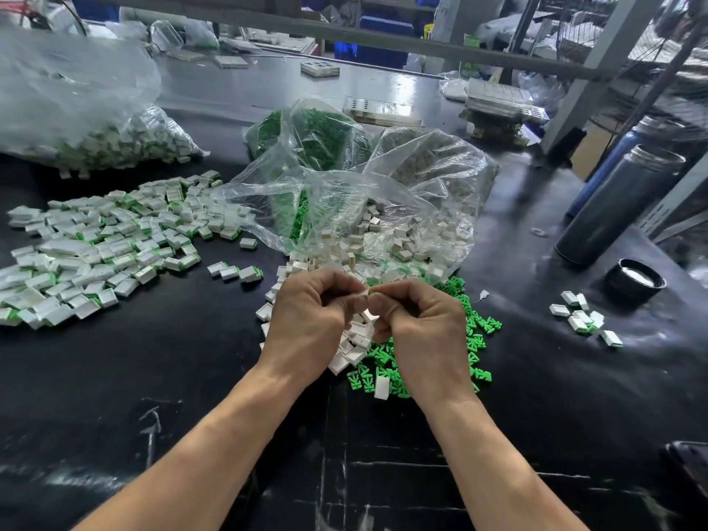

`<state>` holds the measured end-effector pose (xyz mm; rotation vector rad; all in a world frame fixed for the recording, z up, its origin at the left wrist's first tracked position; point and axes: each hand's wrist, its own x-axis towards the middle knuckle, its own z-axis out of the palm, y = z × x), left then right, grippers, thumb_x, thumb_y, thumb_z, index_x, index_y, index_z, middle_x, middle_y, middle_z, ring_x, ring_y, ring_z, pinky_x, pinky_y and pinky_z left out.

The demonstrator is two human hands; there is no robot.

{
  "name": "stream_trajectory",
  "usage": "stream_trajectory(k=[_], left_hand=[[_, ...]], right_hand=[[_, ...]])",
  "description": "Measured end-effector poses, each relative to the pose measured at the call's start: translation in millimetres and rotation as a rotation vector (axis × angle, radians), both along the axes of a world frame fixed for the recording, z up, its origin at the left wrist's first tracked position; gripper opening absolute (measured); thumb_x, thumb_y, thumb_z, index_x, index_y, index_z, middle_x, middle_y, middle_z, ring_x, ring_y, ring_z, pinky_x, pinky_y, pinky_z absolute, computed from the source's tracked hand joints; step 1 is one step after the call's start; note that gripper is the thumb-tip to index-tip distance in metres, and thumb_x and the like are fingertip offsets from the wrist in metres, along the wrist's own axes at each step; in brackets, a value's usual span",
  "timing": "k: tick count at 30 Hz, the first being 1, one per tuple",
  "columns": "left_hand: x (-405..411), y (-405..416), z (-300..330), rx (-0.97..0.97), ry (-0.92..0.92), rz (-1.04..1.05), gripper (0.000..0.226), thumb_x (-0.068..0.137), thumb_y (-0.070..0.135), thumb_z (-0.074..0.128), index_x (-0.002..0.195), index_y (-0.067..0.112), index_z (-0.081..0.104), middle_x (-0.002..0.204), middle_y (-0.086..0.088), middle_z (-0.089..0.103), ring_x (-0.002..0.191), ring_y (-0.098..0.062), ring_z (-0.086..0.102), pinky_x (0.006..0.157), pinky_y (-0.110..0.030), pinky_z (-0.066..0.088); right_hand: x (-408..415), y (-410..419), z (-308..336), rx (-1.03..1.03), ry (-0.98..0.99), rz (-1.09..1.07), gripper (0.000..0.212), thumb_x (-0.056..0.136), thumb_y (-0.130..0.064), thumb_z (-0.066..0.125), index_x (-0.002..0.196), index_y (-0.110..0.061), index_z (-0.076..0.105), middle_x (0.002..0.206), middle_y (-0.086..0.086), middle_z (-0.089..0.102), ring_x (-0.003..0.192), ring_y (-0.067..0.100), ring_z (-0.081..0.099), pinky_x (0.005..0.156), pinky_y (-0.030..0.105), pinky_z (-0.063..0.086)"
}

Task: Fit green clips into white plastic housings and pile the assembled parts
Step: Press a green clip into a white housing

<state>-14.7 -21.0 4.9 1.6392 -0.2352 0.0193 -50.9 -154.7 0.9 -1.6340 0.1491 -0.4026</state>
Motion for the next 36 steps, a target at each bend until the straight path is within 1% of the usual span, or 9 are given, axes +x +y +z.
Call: stream_trajectory(k=[3, 7, 10, 15, 20, 24, 27, 33, 36], left_hand=[[0.9, -0.6, 2.7, 0.016, -0.019, -0.008, 0.023, 0.089, -0.007, 0.07, 0.083, 0.014, 0.074, 0.076, -0.012, 0.073, 0.064, -0.017, 0.06, 0.063, -0.043, 0.054], [0.8, -0.5, 4.4, 0.028, -0.031, -0.028, 0.016, 0.09, 0.0, 0.072, 0.088, 0.016, 0.073, 0.074, 0.011, 0.072, 0.064, 0.002, 0.063, 0.063, -0.016, 0.05], [2.1, 1.2, 1.9, 0.0, -0.027, -0.009, 0.01, 0.091, 0.006, 0.074, 0.091, 0.017, 0.073, 0.079, 0.008, 0.074, 0.071, -0.003, 0.065, 0.067, -0.019, 0.051], [3.7, 2.2, 1.9, -0.01, -0.039, -0.023, 0.009, 0.089, 0.018, 0.078, 0.092, 0.025, 0.074, 0.088, 0.002, 0.075, 0.086, -0.025, 0.068, 0.078, -0.033, 0.056], [0.6, -3.3, -1.0, -0.014, -0.079, -0.115, 0.013, 0.09, 0.013, 0.077, 0.088, 0.026, 0.074, 0.087, -0.007, 0.071, 0.069, -0.015, 0.067, 0.069, -0.03, 0.056], [-3.2, -7.7, -1.1, -0.046, -0.092, -0.182, 0.009, 0.091, 0.013, 0.076, 0.089, 0.022, 0.073, 0.079, -0.011, 0.072, 0.062, -0.021, 0.071, 0.059, -0.027, 0.057], [-4.2, -9.0, -1.9, -0.082, -0.08, -0.21, 0.007, 0.091, 0.013, 0.076, 0.091, 0.02, 0.073, 0.079, -0.014, 0.071, 0.061, -0.025, 0.071, 0.056, -0.03, 0.058], [-3.2, -8.7, -5.3, -0.112, -0.047, -0.235, 0.007, 0.087, 0.023, 0.076, 0.093, 0.02, 0.074, 0.088, -0.01, 0.074, 0.077, -0.022, 0.074, 0.068, -0.03, 0.059], [-2.3, -10.5, -6.6, -0.078, -0.05, -0.22, 0.008, 0.086, 0.026, 0.077, 0.093, 0.023, 0.074, 0.087, -0.006, 0.074, 0.079, -0.023, 0.073, 0.074, -0.041, 0.06]], right_hand=[[0.3, -2.7, 0.0, 0.014, -0.017, 0.005, 0.027, 0.09, 0.008, 0.07, 0.083, -0.017, 0.079, 0.071, -0.001, 0.075, 0.055, 0.01, 0.061, 0.053, 0.023, 0.054], [3.7, -7.1, 2.3, 0.068, -0.054, 0.044, 0.027, 0.097, 0.003, 0.065, 0.095, -0.019, 0.081, 0.072, 0.003, 0.073, 0.057, 0.013, 0.058, 0.054, 0.026, 0.055], [5.4, -8.5, 2.9, 0.117, -0.032, 0.028, 0.019, 0.106, -0.014, 0.058, 0.103, -0.015, 0.077, 0.073, 0.006, 0.072, 0.057, 0.015, 0.055, 0.049, 0.028, 0.051], [4.7, -6.1, 2.4, 0.158, 0.094, 0.132, 0.055, 0.105, -0.054, 0.042, 0.092, -0.008, 0.071, 0.072, 0.008, 0.071, 0.054, 0.017, 0.055, 0.044, 0.03, 0.04], [4.7, 1.8, -1.4, 0.16, 0.147, 0.185, 0.072, 0.099, -0.07, 0.034, 0.067, -0.018, 0.072, 0.063, 0.009, 0.066, 0.05, 0.019, 0.053, 0.041, 0.028, 0.038], [8.9, 6.4, -4.7, 0.187, 0.177, 0.116, 0.064, 0.093, -0.066, 0.035, 0.056, -0.023, 0.065, 0.055, 0.011, 0.049, 0.045, 0.02, 0.04, 0.041, 0.03, 0.026], [11.2, 7.8, -8.0, 0.259, 0.192, 0.122, 0.059, 0.09, -0.066, 0.036, 0.064, -0.022, 0.066, 0.052, 0.006, 0.041, 0.045, 0.019, 0.032, 0.041, 0.028, 0.021], [10.6, 8.0, -5.6, 0.354, 0.155, 0.127, 0.054, 0.089, -0.055, 0.04, 0.047, -0.026, 0.056, 0.046, -0.008, 0.035, 0.039, 0.009, 0.029, 0.037, 0.017, 0.024], [11.4, 10.6, -7.4, 0.318, 0.139, 0.072, 0.05, 0.089, -0.051, 0.041, 0.052, -0.03, 0.067, 0.047, -0.013, 0.042, 0.04, 0.005, 0.036, 0.039, 0.018, 0.029]])
